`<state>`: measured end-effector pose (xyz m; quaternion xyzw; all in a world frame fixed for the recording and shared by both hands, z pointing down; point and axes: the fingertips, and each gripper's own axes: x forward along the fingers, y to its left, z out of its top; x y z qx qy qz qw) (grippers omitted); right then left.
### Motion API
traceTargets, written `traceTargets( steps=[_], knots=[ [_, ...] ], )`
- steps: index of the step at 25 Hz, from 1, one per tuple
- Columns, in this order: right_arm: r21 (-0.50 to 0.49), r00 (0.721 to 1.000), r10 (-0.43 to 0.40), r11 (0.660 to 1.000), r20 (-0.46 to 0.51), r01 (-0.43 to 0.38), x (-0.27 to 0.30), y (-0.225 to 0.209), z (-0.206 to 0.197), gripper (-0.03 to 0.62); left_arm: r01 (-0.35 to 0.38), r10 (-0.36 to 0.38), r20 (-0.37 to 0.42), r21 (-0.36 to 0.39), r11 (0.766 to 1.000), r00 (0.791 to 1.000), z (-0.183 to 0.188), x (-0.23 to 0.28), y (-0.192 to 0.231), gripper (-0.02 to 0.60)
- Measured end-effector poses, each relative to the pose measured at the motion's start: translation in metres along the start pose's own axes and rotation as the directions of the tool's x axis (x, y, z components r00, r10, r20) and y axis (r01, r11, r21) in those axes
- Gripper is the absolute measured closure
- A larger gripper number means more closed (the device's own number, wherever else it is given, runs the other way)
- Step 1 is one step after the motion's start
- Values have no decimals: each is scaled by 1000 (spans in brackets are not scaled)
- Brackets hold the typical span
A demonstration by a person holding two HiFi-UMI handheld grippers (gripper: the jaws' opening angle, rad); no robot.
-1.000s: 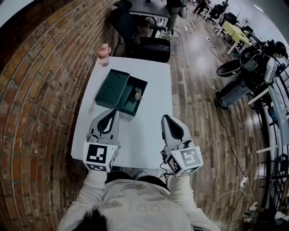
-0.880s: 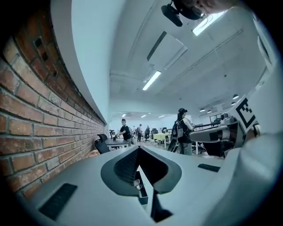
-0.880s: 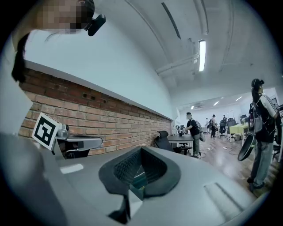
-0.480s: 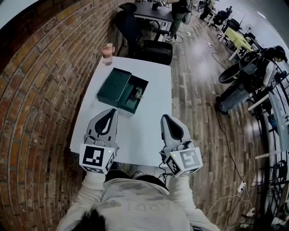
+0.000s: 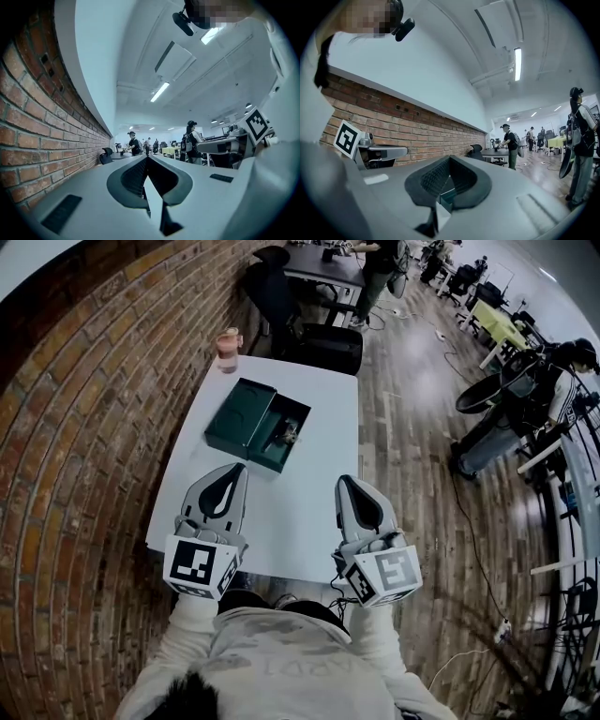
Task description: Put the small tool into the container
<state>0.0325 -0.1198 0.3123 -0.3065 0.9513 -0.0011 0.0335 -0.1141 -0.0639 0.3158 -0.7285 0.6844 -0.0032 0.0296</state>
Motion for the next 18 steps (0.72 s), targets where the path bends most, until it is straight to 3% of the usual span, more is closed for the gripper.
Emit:
traceTargets(
  steps=[6, 18],
  knots=[
    [-1, 1000, 0, 1000, 7, 0, 1, 2, 3, 583, 17, -17, 0, -20, 1000, 1000, 0, 1, 0, 575],
    [6, 1000, -13, 1000, 11, 13, 13, -4, 12, 583, 49, -49, 0, 9, 999, 999, 10, 14, 3, 575]
  ],
)
